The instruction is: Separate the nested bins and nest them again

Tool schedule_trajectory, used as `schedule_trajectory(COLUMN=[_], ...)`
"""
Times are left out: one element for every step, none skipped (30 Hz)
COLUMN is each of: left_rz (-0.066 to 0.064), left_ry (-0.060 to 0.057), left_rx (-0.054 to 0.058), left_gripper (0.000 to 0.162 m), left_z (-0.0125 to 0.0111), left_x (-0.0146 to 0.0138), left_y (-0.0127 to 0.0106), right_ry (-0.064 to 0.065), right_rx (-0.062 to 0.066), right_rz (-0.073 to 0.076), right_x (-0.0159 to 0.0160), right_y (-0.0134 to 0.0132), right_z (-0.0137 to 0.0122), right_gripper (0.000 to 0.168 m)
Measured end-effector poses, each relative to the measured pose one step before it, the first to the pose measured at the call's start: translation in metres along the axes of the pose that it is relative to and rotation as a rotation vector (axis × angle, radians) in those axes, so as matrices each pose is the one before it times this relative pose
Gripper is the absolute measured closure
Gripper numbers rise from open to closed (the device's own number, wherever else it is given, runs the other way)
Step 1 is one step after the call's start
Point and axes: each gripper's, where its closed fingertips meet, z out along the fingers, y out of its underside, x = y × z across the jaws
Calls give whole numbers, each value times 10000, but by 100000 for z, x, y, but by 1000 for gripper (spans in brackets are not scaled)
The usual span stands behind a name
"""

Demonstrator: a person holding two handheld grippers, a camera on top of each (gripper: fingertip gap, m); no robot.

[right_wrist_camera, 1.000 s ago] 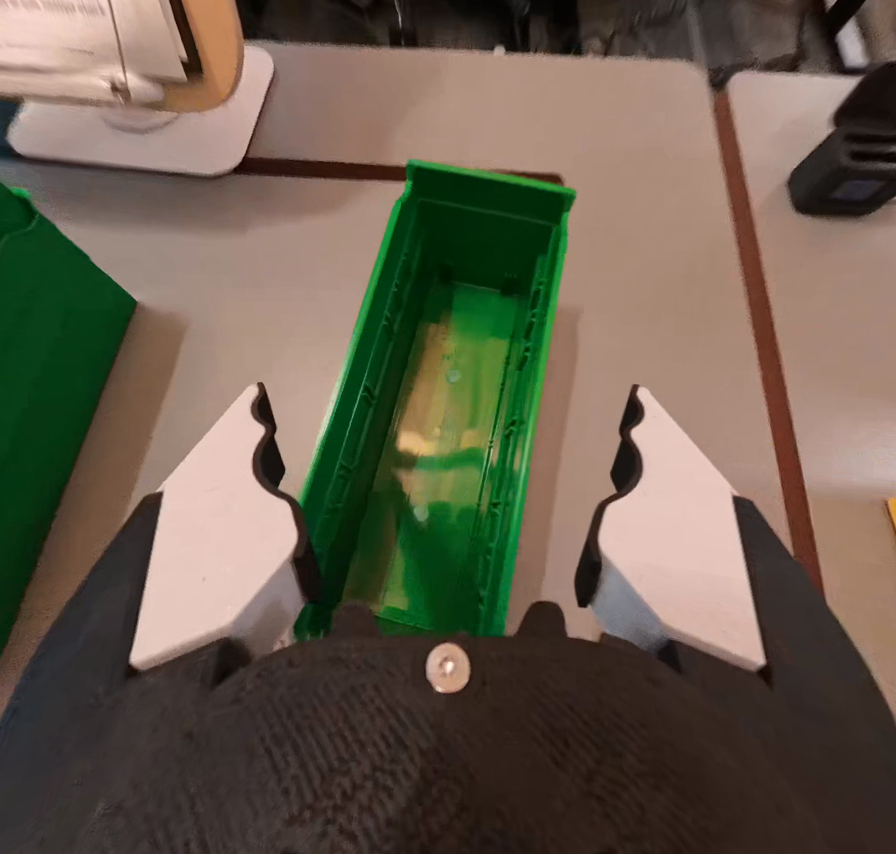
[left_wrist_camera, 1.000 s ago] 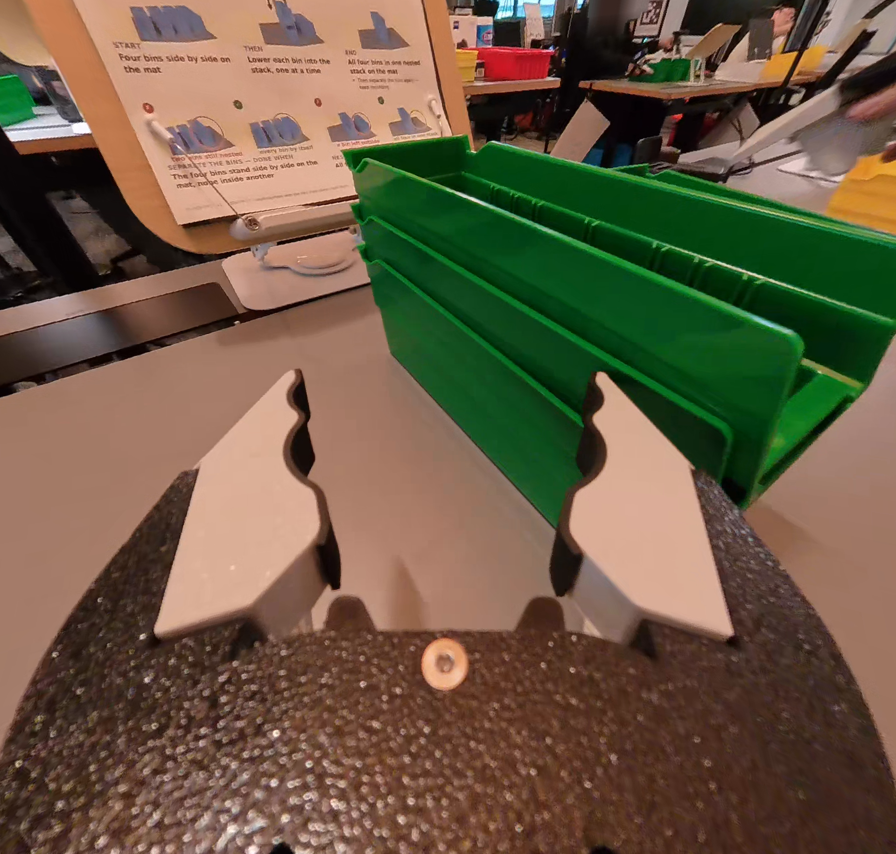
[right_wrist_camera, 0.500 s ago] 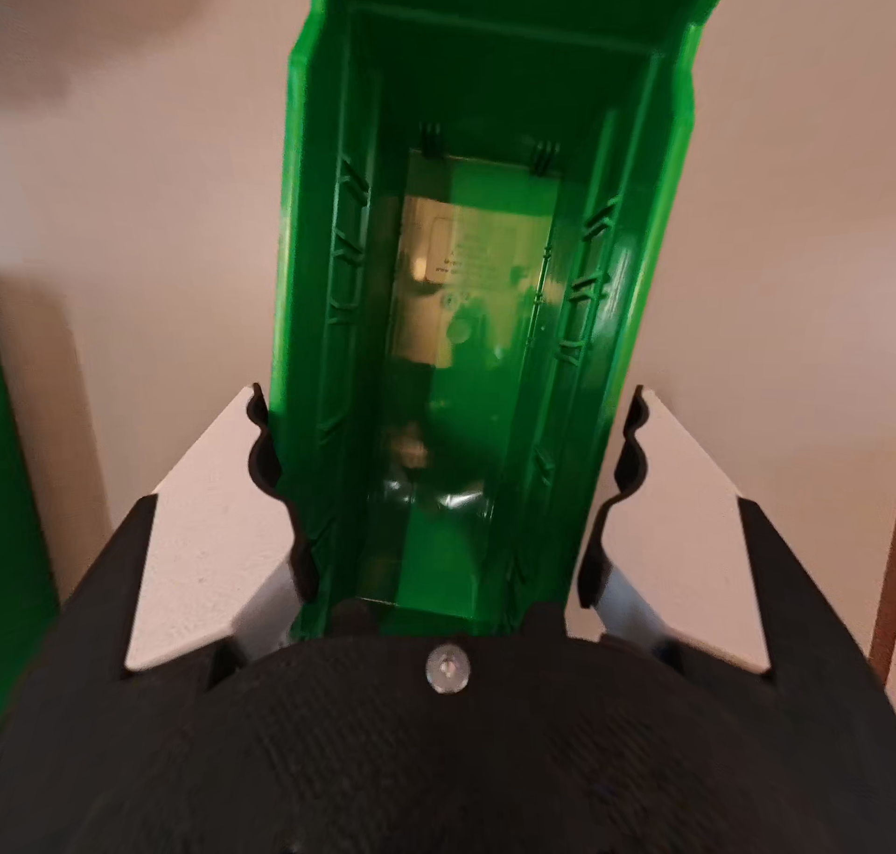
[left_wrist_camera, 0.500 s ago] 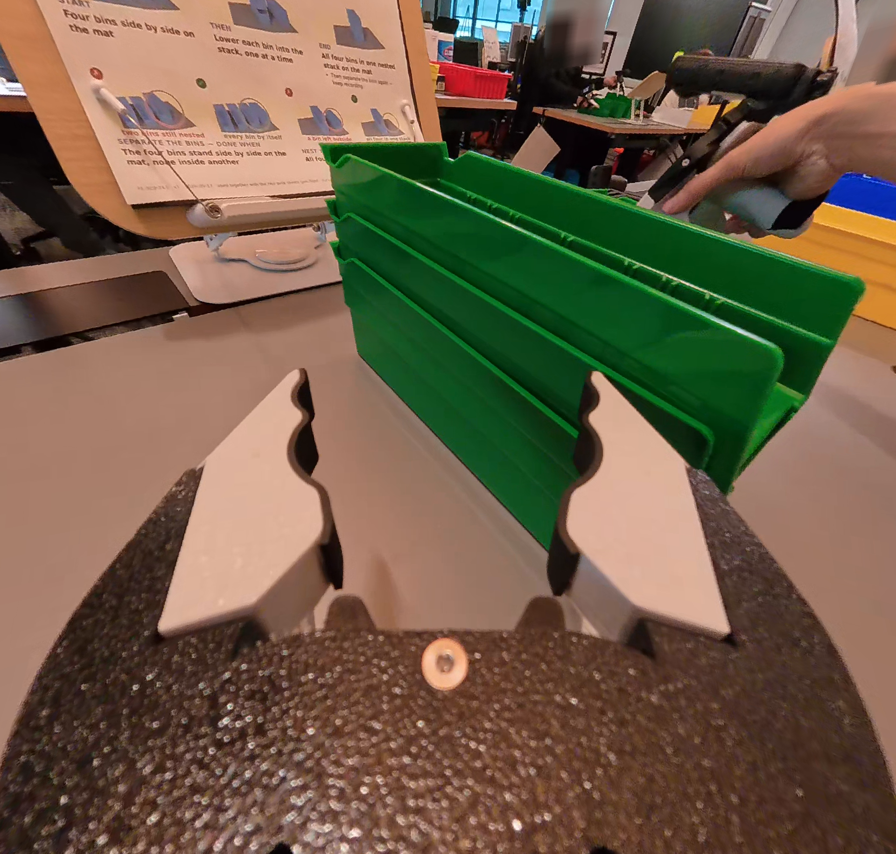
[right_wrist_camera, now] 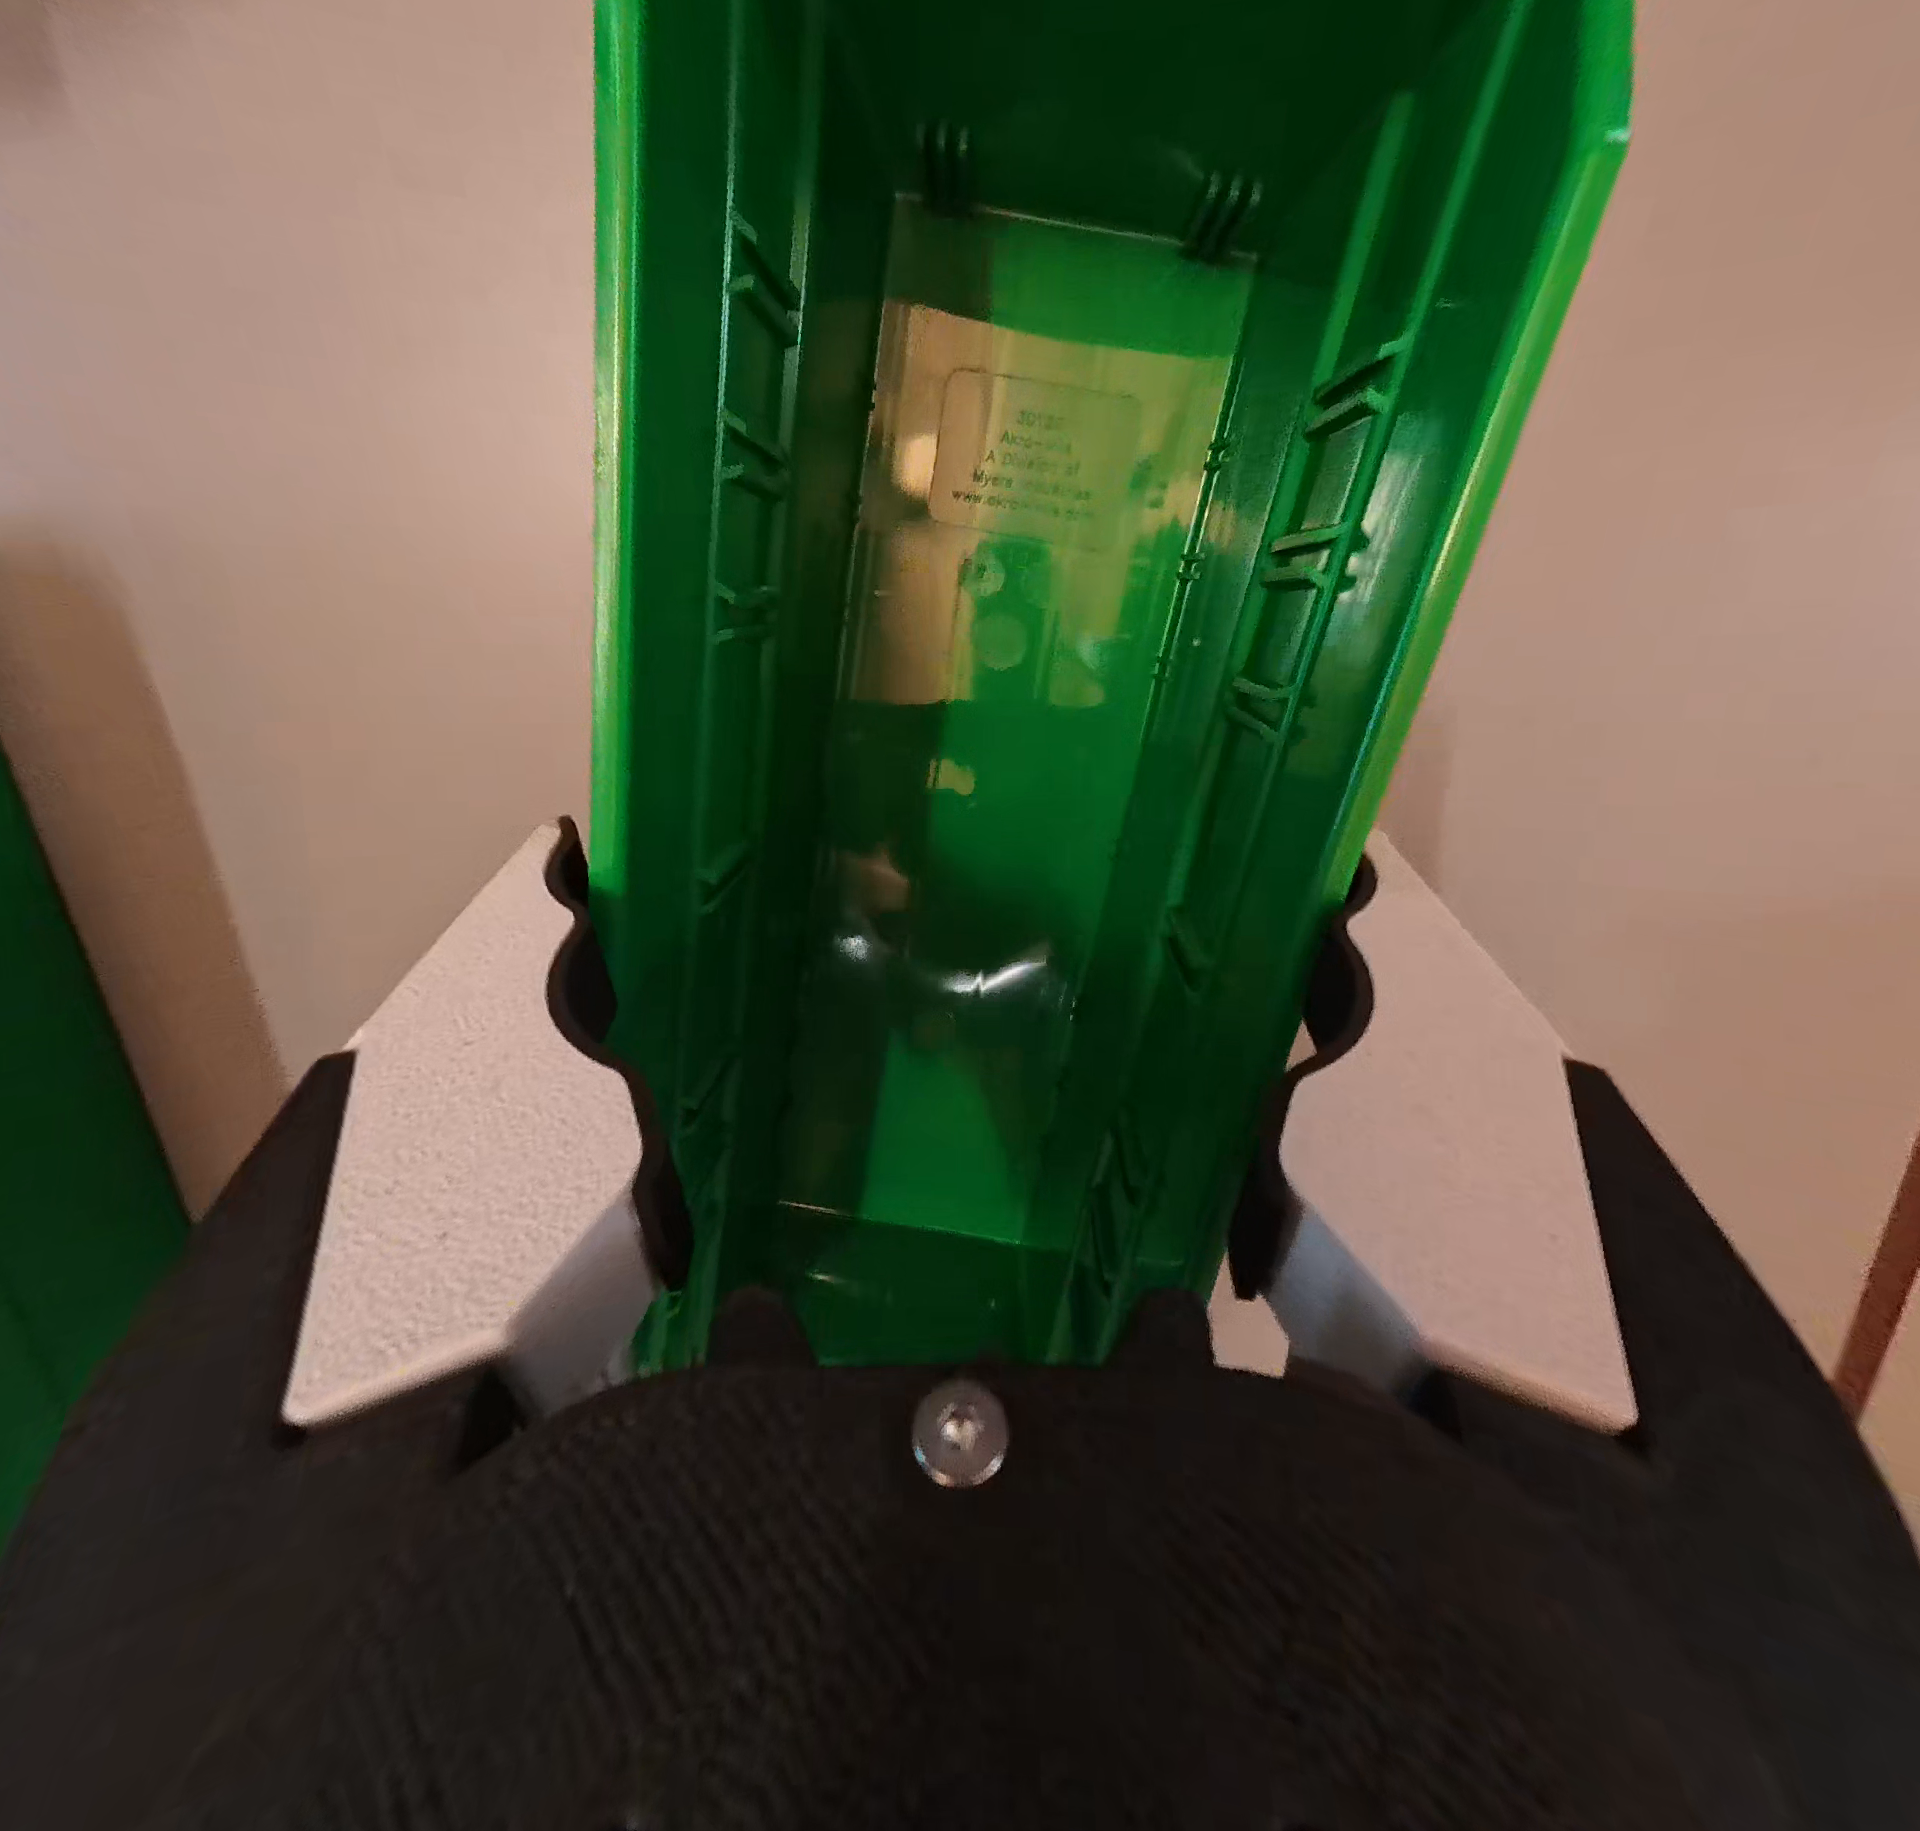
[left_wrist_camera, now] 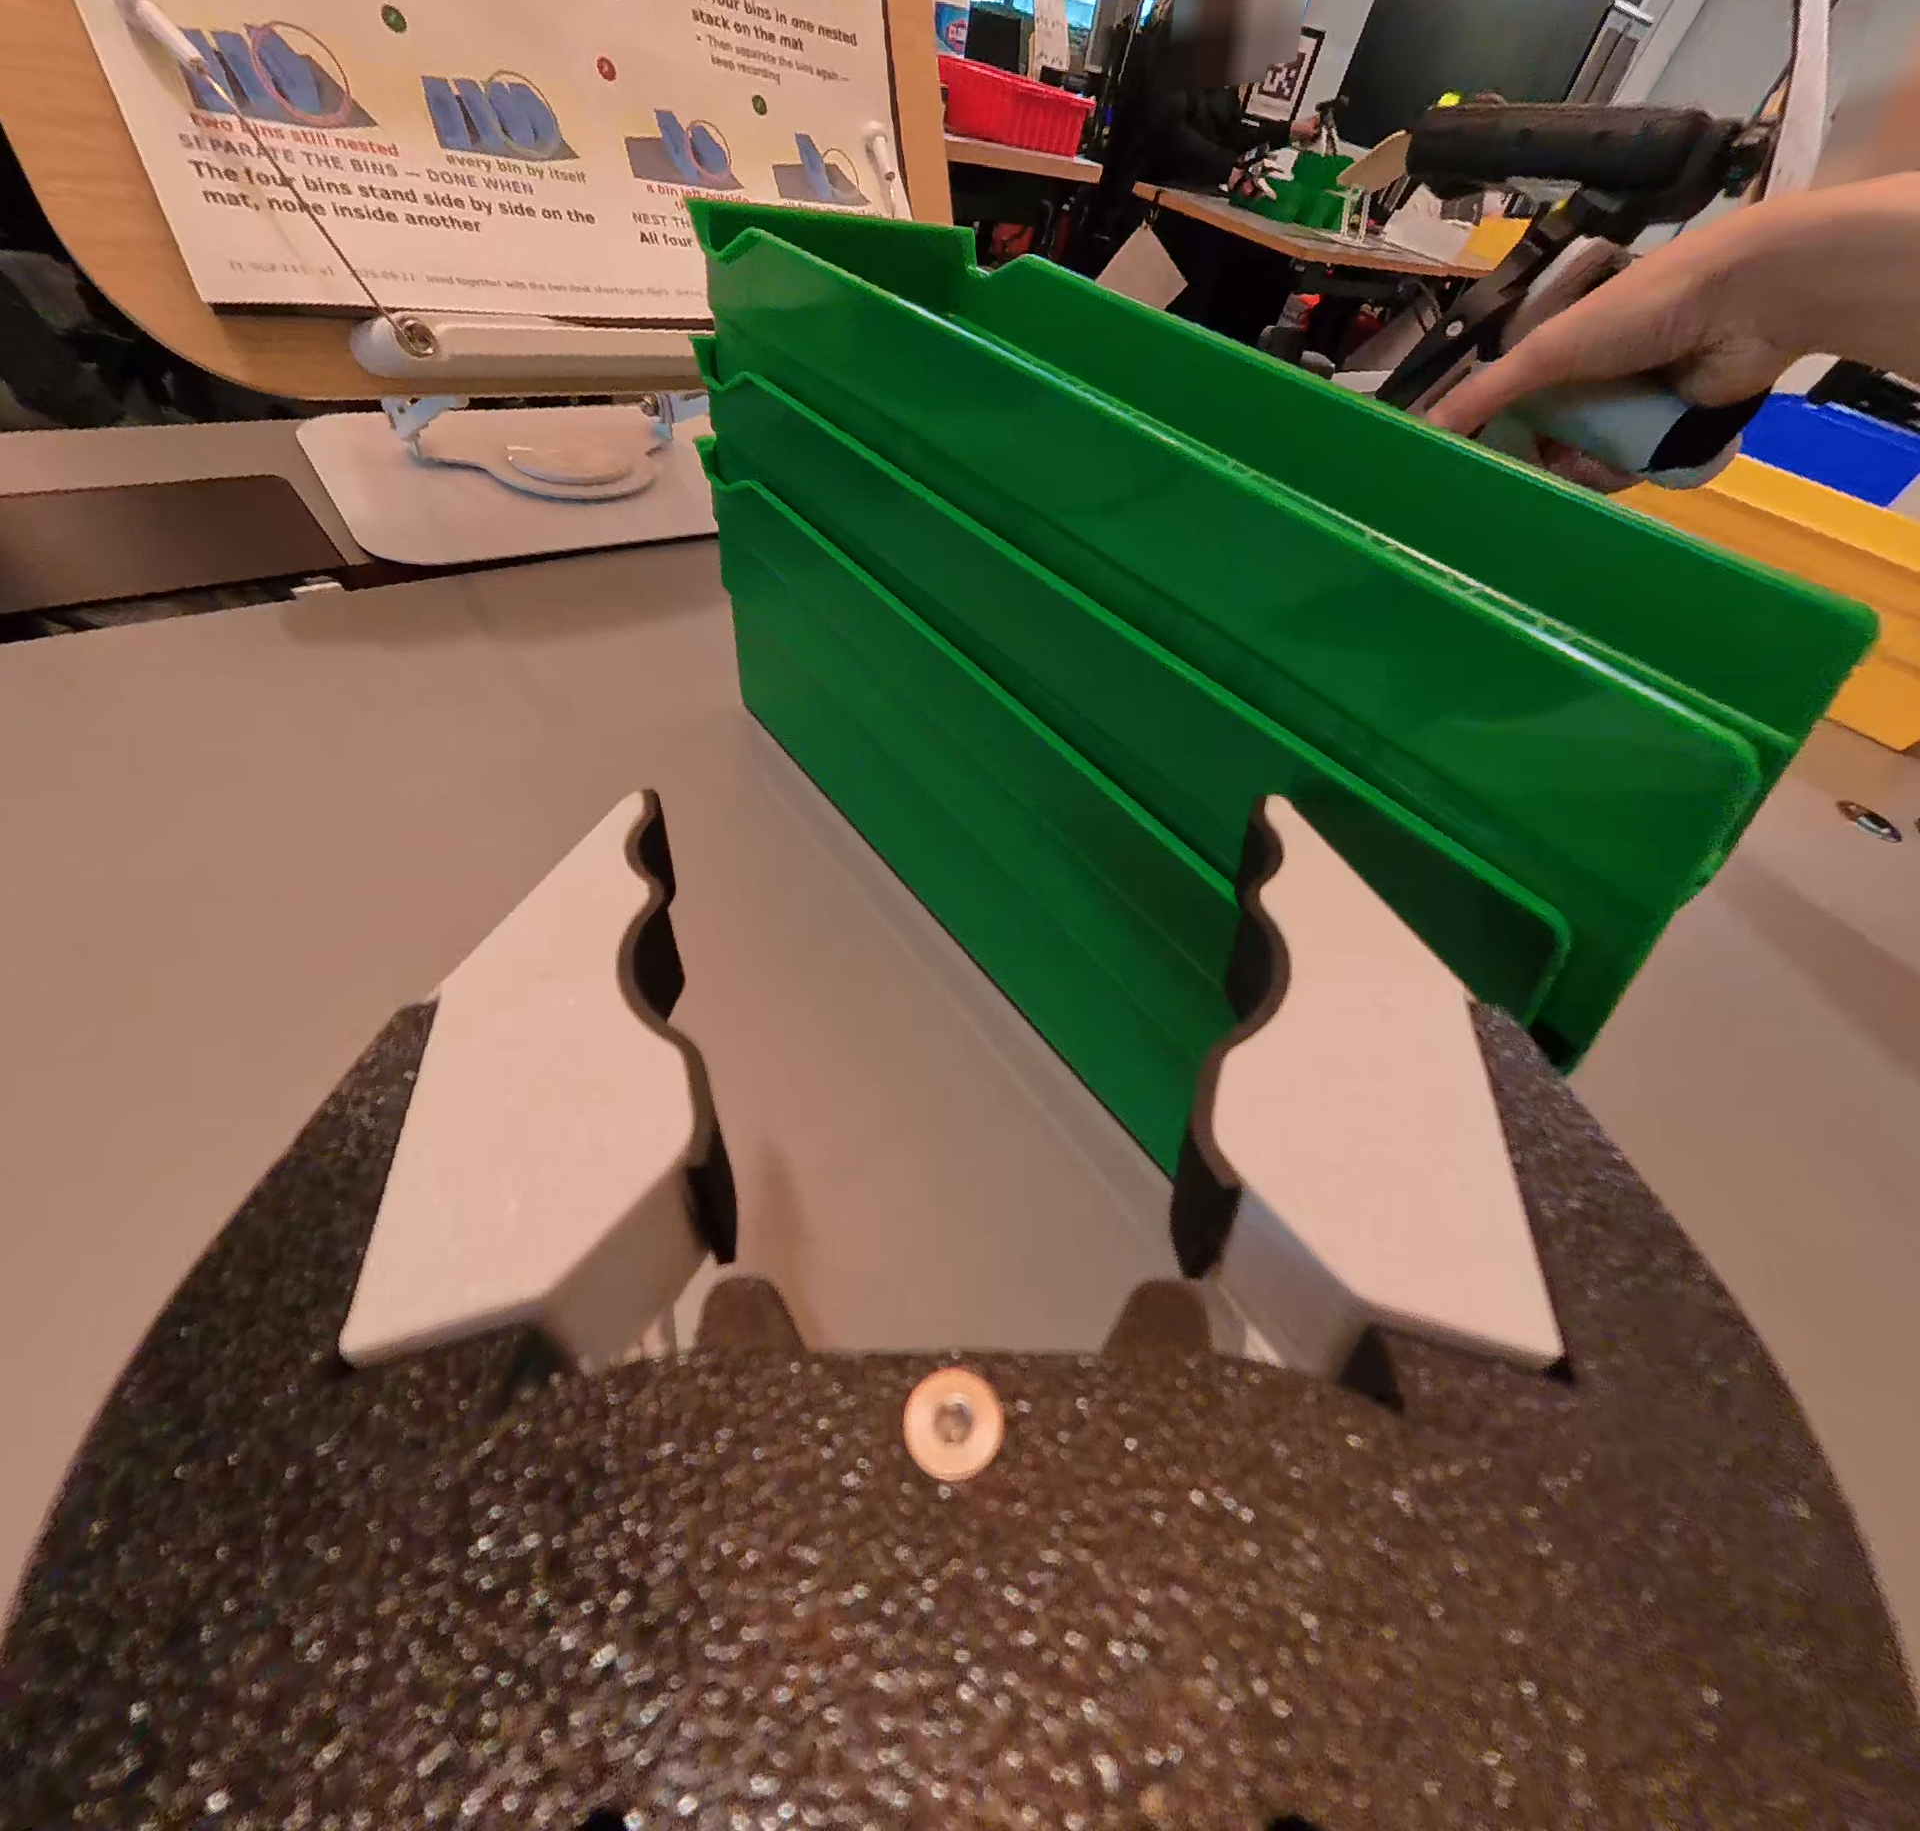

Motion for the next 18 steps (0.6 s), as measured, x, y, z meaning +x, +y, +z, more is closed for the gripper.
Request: schedule_trajectory(left_rz=[-131,-116,-100,-77,-16,40,54,48,37,17,-3,-6,-8,-14,-20,-37,-44,-38], left_ry=[93,116,101,47,21,18,8,-14,-27,-6,-4,-7,-4,-7,3,23,21,34], left_rx=[13,14,-5,2,46,49,-6,-37,-16,13,31,10,-26,-35,-27,-27,-38,-56], left_gripper=[56,56,57,57,57,57,57,57,57,57,57,57,57,56,56,56,56,56], left_z=[-26,-20,-26,-39,-47,-31,-33,-34,-28,-34,-24,-5,5,32,43,80,104,135], left_x=[71,128,129,80,68,85,62,22,-12,-14,-27,-46,-59,-64,-53,-12,-6,22], left_y=[-23,-41,-31,-37,-103,-105,-47,-1,-13,-28,-60,-10,59,83,101,125,144,173], right_ry=[-16,-9,1,13,18,31,-12,-36,-35,0,80,80,49,15,15,102,52,-33], right_rx=[45,45,22,-12,-56,-67,-137,-154,-55,34,27,-74,-113,-215,-148,-37,15,12], right_rz=[16,10,0,-11,-14,-20,-18,17,14,46,32,-74,-53,-65,-118,-132,-72,84], right_x=[-8,16,-15,-24,-48,-99,-146,-156,-146,-73,19,-31,-82,-136,-120,49,31,-54], right_y=[-34,-16,-1,20,90,99,150,148,60,-36,-33,93,137,270,182,42,-11,13], right_z=[12,7,-22,3,13,0,-19,-18,20,54,62,60,33,-9,-44,-42,50,186], right_gripper=[31,31,31,30,30,29,29,29,29,28,27,24,23,21,21,23,22,17])
